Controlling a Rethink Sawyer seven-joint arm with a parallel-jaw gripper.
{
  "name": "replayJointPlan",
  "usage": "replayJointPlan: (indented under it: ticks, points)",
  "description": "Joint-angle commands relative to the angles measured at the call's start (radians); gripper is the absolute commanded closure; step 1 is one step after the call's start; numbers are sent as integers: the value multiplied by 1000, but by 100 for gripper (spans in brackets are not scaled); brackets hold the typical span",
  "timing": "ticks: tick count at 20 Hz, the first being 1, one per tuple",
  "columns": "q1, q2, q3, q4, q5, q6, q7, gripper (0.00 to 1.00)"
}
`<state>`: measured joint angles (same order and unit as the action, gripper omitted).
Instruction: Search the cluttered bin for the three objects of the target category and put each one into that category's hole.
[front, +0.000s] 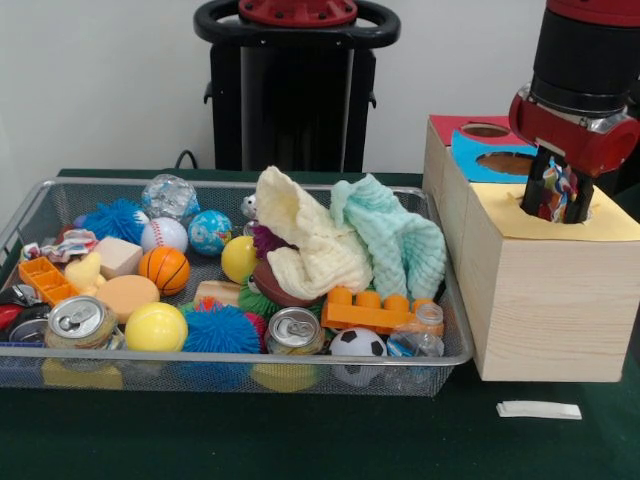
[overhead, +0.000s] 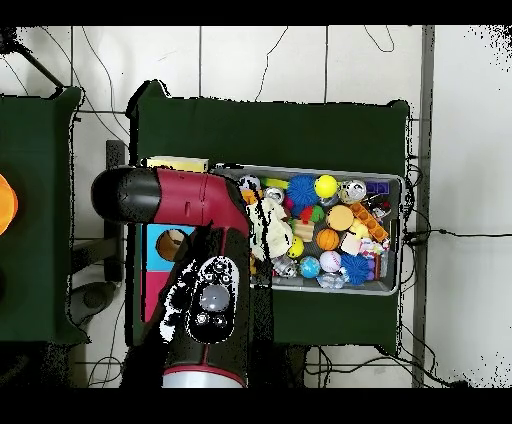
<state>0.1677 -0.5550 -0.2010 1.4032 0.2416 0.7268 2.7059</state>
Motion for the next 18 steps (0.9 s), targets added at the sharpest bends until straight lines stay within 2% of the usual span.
replayJointPlan:
  ticks: [1,12,18]
  points:
    - [-55,-138,-32,120,-25,97,44,0]
    - [-39,-172,-26,180,-22,63,50,0]
    - [-43,-153,-13,196,-22,24,51,0]
